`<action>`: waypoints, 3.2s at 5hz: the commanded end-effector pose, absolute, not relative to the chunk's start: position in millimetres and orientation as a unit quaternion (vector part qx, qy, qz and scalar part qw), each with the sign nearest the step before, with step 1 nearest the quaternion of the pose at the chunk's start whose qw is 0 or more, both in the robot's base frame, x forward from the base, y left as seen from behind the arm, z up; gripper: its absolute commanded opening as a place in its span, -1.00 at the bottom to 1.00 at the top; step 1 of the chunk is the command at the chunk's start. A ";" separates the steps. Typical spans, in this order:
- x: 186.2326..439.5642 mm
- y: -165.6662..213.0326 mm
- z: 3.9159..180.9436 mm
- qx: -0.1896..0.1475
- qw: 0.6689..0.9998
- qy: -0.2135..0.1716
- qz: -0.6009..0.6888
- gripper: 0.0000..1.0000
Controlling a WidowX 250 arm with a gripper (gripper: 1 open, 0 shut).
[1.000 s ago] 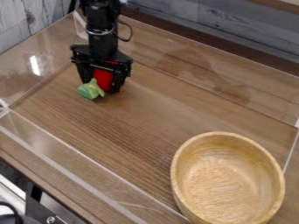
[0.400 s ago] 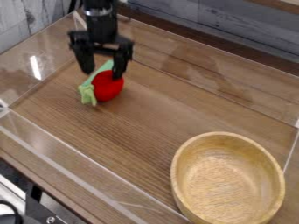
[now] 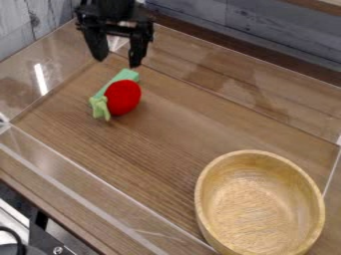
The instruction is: Move the red object to the left side of the table
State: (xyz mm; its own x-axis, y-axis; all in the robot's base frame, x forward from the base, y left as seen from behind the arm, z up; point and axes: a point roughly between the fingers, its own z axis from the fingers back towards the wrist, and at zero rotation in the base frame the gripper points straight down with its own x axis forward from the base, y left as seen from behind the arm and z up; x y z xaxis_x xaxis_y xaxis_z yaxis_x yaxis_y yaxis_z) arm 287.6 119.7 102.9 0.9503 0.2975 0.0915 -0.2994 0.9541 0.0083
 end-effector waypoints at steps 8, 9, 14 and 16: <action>294.5 133.0 62.2 0.047 0.987 -0.022 0.151 1.00; 295.3 131.4 61.8 0.047 0.987 -0.019 0.150 1.00; 291.3 103.5 115.3 0.020 0.988 -0.035 0.147 1.00; 289.9 99.7 114.3 0.017 0.989 -0.033 0.145 1.00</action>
State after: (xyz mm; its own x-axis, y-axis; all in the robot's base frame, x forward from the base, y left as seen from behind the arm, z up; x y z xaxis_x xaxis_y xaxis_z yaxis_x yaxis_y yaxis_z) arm 284.4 97.5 98.7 0.9570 0.2898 0.0134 -0.2900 0.9568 0.0186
